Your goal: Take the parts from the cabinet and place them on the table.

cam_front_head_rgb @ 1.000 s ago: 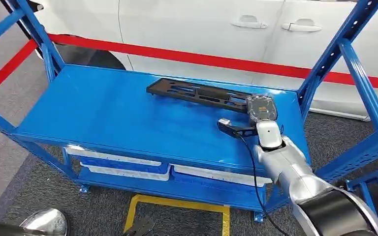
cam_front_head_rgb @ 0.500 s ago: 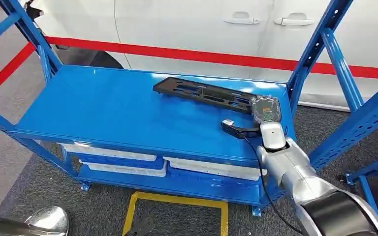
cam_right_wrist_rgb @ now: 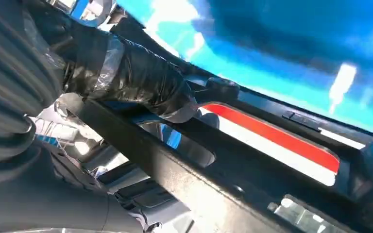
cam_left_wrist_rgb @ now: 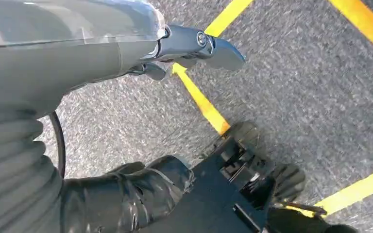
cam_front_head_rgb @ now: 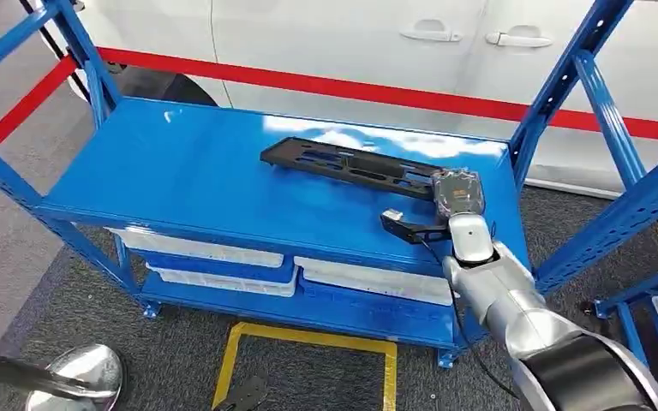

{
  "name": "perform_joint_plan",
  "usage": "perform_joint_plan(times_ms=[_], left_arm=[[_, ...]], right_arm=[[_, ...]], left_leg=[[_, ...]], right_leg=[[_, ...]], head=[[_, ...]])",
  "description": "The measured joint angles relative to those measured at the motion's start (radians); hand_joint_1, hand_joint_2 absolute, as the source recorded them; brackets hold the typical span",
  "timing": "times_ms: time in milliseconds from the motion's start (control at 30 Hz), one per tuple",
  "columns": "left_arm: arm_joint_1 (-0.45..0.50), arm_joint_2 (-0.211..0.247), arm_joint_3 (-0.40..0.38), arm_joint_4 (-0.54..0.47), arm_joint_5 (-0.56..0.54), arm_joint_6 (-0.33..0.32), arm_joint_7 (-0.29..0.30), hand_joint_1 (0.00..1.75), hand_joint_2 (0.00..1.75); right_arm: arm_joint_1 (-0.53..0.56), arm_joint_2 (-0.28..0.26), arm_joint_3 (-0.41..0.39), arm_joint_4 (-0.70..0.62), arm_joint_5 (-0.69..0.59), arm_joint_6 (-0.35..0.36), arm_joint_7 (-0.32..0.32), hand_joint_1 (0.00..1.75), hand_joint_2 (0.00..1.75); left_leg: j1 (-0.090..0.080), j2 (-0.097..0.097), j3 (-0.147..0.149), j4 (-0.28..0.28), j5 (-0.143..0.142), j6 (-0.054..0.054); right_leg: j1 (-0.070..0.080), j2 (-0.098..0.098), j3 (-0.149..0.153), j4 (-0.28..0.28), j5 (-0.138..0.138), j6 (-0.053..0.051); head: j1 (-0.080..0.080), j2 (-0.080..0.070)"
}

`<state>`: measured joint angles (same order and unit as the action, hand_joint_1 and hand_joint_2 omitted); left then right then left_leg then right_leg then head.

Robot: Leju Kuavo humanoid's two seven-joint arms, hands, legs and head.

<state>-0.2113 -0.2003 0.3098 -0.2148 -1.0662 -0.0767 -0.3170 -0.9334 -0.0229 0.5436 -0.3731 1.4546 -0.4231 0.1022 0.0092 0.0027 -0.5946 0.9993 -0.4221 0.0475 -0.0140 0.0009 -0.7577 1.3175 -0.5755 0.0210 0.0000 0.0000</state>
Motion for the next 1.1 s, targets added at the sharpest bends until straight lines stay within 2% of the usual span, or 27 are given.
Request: perform_joint_plan(times_ms=[33, 67, 100, 133, 167, 200, 233, 300, 333, 367, 400, 467, 500, 533, 567, 600, 667, 700, 767, 833, 867, 900, 933, 1000, 1033, 1067, 1100], left_arm=[[0.000, 0.000, 0.000, 0.000, 0.000, 0.000, 0.000, 0.00, 1.75], [0.000, 0.000, 0.000, 0.000, 0.000, 0.000, 0.000, 0.00, 1.75], [0.001, 0.000, 0.000, 0.000, 0.000, 0.000, 0.000, 0.00, 1.75], [0.001, 0.000, 0.000, 0.000, 0.000, 0.000, 0.000, 0.00, 1.75], [0.001, 0.000, 0.000, 0.000, 0.000, 0.000, 0.000, 0.00, 1.75], [0.000, 0.000, 0.000, 0.000, 0.000, 0.000, 0.000, 0.00, 1.75], [0.000, 0.000, -0.001, 0.000, 0.000, 0.000, 0.000, 0.00, 1.75], [0.002, 0.000, -0.002, 0.000, 0.002, -0.002, 0.000, 0.00, 1.75], [0.003, 0.000, -0.003, 0.000, 0.002, -0.003, 0.000, 0.00, 1.75], [0.004, 0.002, -0.005, 0.000, 0.005, -0.003, 0.000, 0.00, 1.75], [0.004, 0.002, -0.006, 0.000, 0.006, -0.003, -0.001, 0.00, 1.75], [0.003, 0.002, -0.008, 0.000, 0.007, -0.003, -0.001, 0.00, 1.75], [0.003, 0.002, -0.009, 0.000, 0.008, -0.004, -0.001, 0.00, 1.75], [0.003, 0.002, -0.011, 0.000, 0.008, -0.004, -0.001, 0.00, 1.75], [0.003, 0.002, -0.013, 0.000, 0.009, -0.004, -0.001, 0.00, 1.75], [0.003, 0.002, -0.014, 0.000, 0.009, -0.005, -0.001, 0.00, 1.75], [0.002, 0.002, -0.016, 0.000, 0.010, -0.006, -0.001, 0.00, 1.75], [0.001, 0.003, -0.017, 0.000, 0.011, -0.006, -0.001, 0.00, 1.75], [0.000, 0.003, -0.019, 0.000, 0.012, -0.006, -0.002, 0.00, 1.75], [0.000, 0.004, -0.021, 0.000, 0.013, -0.006, -0.002, 0.00, 1.75], [-0.001, 0.001, -0.023, 0.000, 0.014, -0.007, -0.004, 0.00, 1.75], [-0.003, 0.002, -0.023, 0.000, 0.015, -0.007, -0.005, 0.00, 1.75], [-0.004, 0.002, -0.023, 0.000, 0.015, -0.007, -0.007, 0.00, 1.75], [-0.003, 0.002, -0.025, 0.000, 0.015, -0.007, -0.007, 0.00, 1.75], [-0.002, 0.002, -0.025, 0.000, 0.015, -0.007, -0.007, 0.00, 1.75], [-0.002, 0.002, -0.025, 0.000, 0.015, -0.007, -0.007, 0.00, 1.75], [-0.002, 0.002, -0.025, 0.000, 0.015, -0.008, -0.007, 0.00, 1.75]], right_arm=[[0.005, 0.000, 0.000, 0.000, 0.000, 0.000, 0.000, 1.75, 1.75], [0.007, 0.000, 0.000, 0.000, 0.000, 0.000, 0.000, 1.75, 1.75], [0.007, 0.000, 0.000, 0.000, 0.000, 0.000, 0.000, 1.75, 1.75], [0.005, 0.000, 0.000, 0.000, 0.000, 0.000, 0.000, 1.75, 1.75], [0.003, 0.000, 0.000, 0.000, 0.000, 0.000, 0.000, 1.75, 1.75], [0.002, 0.000, 0.000, 0.000, 0.000, -0.001, 0.000, 1.75, 1.75], [0.003, 0.000, 0.000, 0.000, 0.000, -0.002, 0.000, 1.75, 1.75], [0.006, 0.001, 0.000, 0.000, -0.001, -0.009, -0.008, 1.75, 1.75], [0.007, 0.001, 0.000, 0.000, -0.002, -0.015, -0.012, 1.75, 1.75], [0.006, 0.003, 0.000, 0.000, -0.004, -0.019, -0.015, 1.75, 1.75], [0.006, 0.006, 0.000, -0.002, -0.004, -0.019, -0.016, 1.75, 1.75], [0.008, 0.016, 0.000, -0.002, -0.003, -0.017, -0.017, 1.75, 1.75], [0.009, 0.020, 0.000, -0.002, -0.003, -0.016, -0.017, 1.75, 1.75], [0.010, 0.022, 0.000, -0.002, -0.003, -0.015, -0.018, 1.75, 1.75], [0.010, 0.025, 0.000, -0.002, -0.003, -0.011, -0.019, 1.75, 1.75], [0.009, 0.029, 0.000, -0.003, -0.001, -0.008, -0.025, 1.75, 1.75], [0.008, 0.041, 0.000, -0.015, 0.000, -0.002, -0.044, 1.75, 1.75], [0.006, 0.051, 0.000, -0.022, 0.000, 0.001, -0.053, 1.75, 1.75], [0.003, 0.070, 0.000, -0.034, 0.004, 0.012, -0.064, 1.75, 1.75], [0.003, 0.093, 0.000, -0.053, 0.007, 0.034, -0.073, 1.75, 1.75], [0.002, 0.097, 0.000, -0.064, 0.009, 0.047, -0.076, 1.75, 1.75], [-0.002, 0.101, 0.000, -0.071, 0.009, 0.057, -0.080, 1.75, 1.75], [-0.005, 0.107, 0.000, -0.078, 0.009, 0.063, -0.082, 1.75, 1.75], [-0.006, 0.117, 0.000, -0.089, 0.009, 0.071, -0.088, 1.75, 1.75], [-0.005, 0.120, 0.000, -0.091, 0.009, 0.074, -0.088, 1.75, 1.75], [-0.005, 0.121, 0.000, -0.092, 0.009, 0.074, -0.089, 1.75, 1.75], [-0.005, 0.124, 0.000, -0.096, 0.009, 0.074, -0.089, 1.75, 1.75]], left_leg=[[0.000, 0.000, -0.007, 0.003, 0.004, 0.000], [0.001, -0.001, -0.013, 0.008, 0.005, -0.001], [0.001, -0.002, -0.017, 0.014, 0.005, -0.001], [0.001, -0.002, -0.021, 0.021, 0.004, -0.003], [0.001, -0.002, -0.024, 0.029, 0.001, -0.007], [-0.008, -0.003, -0.033, 0.036, 0.002, -0.015], [-0.006, -0.004, -0.036, 0.036, 0.006, -0.020], [-0.005, -0.003, -0.037, 0.030, 0.015, -0.033], [-0.007, -0.005, -0.039, 0.031, 0.018, -0.039], [-0.003, -0.006, -0.046, 0.040, 0.004, -0.042], [-0.003, -0.006, -0.059, 0.076, -0.033, -0.049], [0.001, -0.005, -0.119, 0.232, -0.121, -0.059], [0.002, -0.005, -0.148, 0.304, -0.151, -0.062], [0.002, -0.005, -0.159, 0.339, -0.158, -0.063], [0.002, -0.005, -0.147, 0.324, -0.143, -0.062], [0.002, -0.005, -0.109, 0.264, -0.111, -0.059], [0.001, -0.005, 0.003, 0.075, -0.036, -0.047], [-0.003, -0.006, 0.026, 0.029, -0.052, -0.039], [-0.009, -0.006, 0.020, 0.024, -0.042, -0.033], [-0.010, -0.006, 0.018, 0.020, -0.031, -0.022], [0.004, -0.002, 0.022, 0.002, -0.017, -0.014], [0.001, -0.003, 0.020, -0.004, -0.010, -0.008], [0.001, -0.002, 0.014, -0.004, -0.005, -0.002], [0.000, -0.003, 0.003, -0.001, -0.001, -0.001], [-0.001, -0.003, -0.003, 0.002, 0.001, -0.001], [-0.001, -0.005, -0.007, 0.006, 0.002, -0.002], [-0.001, -0.007, -0.011, 0.012, 0.002, -0.002]], right_leg=[[-0.001, 0.000, -0.002, 0.021, 0.000, 0.002], [-0.003, -0.001, 0.021, -0.010, 0.023, 0.002], [-0.004, -0.001, 0.064, -0.077, 0.058, 0.001], [-0.005, -0.001, 0.118, -0.167, 0.095, -0.001], [-0.006, -0.001, 0.163, -0.258, 0.107, -0.004], [0.004, 0.000, 0.168, -0.267, 0.101, -0.007], [0.003, 0.002, 0.162, -0.265, 0.106, -0.015], [0.007, 0.002, 0.156, -0.264, 0.111, -0.023], [-0.001, 0.001, 0.155, -0.272, 0.118, -0.034], [-0.005, -0.004, 0.157, -0.278, 0.126, -0.044], [-0.005, -0.003, 0.153, -0.281, 0.133, -0.053], [-0.003, -0.002, 0.141, -0.281, 0.140, -0.059], [-0.002, -0.002, 0.135, -0.280, 0.144, -0.058], [-0.001, -0.002, 0.130, -0.279, 0.147, -0.057], [0.000, -0.002, 0.126, -0.278, 0.150, -0.055], [0.000, -0.003, 0.123, -0.276, 0.153, -0.053], [0.001, -0.002, 0.121, -0.275, 0.156, -0.049], [0.004, -0.002, 0.119, -0.275, 0.159, -0.043], [0.004, 0.000, 0.112, -0.276, 0.168, -0.031], [0.003, 0.000, 0.112, -0.284, 0.177, -0.018], [0.003, -0.001, 0.108, -0.277, 0.170, -0.015], [0.004, 0.000, 0.096, -0.250, 0.138, -0.012], [0.003, 0.001, 0.070, -0.190, 0.094, -0.010], [0.001, 0.000, 0.009, -0.033, 0.018, -0.004], [0.001, 0.000, -0.009, 0.020, 0.003, -0.002], [0.001, 0.000, -0.003, 0.017, 0.015, -0.002], [0.001, -0.001, 0.029, -0.032, 0.045, -0.003]], head=[[0.000, 0.000], [0.000, 0.000], [0.000, 0.000], [0.000, 0.000], [0.000, 0.000], [0.000, 0.000], [-0.001, 0.000], [-0.001, 0.000], [-0.001, 0.000], [0.000, 0.000], [-0.002, 0.000], [-0.002, 0.000], [-0.002, 0.000], [-0.002, 0.000], [-0.002, 0.000], [-0.002, 0.000], [-0.002, 0.000], [-0.002, 0.000], [-0.002, 0.000], [-0.002, 0.000], [-0.002, 0.000], [0.000, 0.000], [0.000, 0.000], [0.000, 0.000], [0.000, 0.000], [0.000, 0.000], [0.000, 0.000]])
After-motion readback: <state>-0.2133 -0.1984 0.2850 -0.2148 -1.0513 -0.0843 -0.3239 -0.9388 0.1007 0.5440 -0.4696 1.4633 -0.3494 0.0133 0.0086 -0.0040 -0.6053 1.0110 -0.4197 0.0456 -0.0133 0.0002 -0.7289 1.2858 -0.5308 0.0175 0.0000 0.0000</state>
